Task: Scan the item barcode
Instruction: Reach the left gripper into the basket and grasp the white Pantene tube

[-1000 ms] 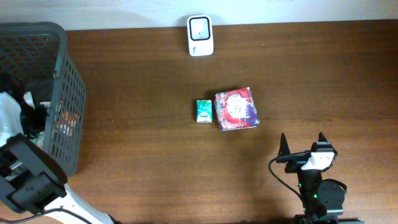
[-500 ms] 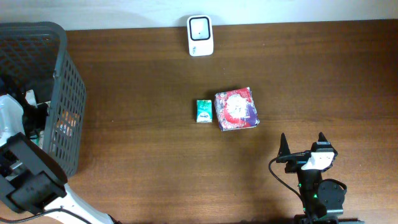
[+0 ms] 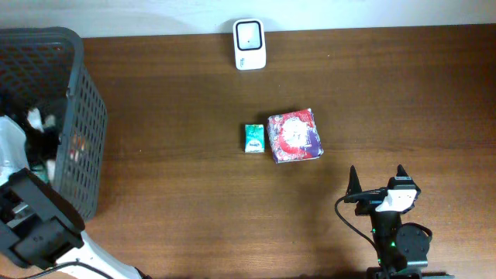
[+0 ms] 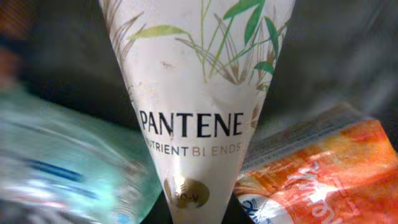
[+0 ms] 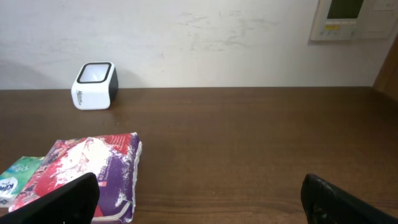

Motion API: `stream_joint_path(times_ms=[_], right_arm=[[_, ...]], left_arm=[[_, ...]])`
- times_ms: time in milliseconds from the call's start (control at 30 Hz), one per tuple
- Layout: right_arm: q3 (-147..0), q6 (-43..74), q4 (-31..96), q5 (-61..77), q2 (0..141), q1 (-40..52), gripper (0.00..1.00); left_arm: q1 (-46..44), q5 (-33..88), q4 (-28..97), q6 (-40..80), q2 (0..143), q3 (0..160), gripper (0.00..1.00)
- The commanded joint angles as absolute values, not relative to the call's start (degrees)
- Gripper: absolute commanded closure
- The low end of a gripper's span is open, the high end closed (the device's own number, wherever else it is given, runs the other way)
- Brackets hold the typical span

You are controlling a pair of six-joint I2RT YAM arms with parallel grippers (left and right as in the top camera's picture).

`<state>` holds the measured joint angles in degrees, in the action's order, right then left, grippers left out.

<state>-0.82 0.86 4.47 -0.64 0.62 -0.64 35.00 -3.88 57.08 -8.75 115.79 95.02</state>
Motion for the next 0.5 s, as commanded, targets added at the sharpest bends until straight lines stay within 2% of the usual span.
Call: stream_joint_path(times_ms=[0,67,200,333,467], right_arm=[[-0.32,0.45,4.64,-1.13,0.21,-0.4,0.01],[-0.32,0.45,4.64,-1.13,0.21,-0.38,0.01],[-0.32,0.45,4.64,-1.13,0.21,-0.38,0.01],[-0.32,0.45,4.64,-1.13,0.21,-0.4,0.01],[-0.32,0.45,4.64,-1.13,0.21,-0.38,0.01]], left_arm=[[35.05,-3.79,58.15,-2.74,109.75,104.99,1.0],[35.05,-2.98,57.89,0.14,106.5,108.12,1.0],[35.05,9.47,55.16,0.67,100.79,109.54,1.0],[35.05,3.16,59.0,0.6,102.02,107.13,1.0],[35.05,-0.97,58.28,0.43,104.88,97.73,1.0]])
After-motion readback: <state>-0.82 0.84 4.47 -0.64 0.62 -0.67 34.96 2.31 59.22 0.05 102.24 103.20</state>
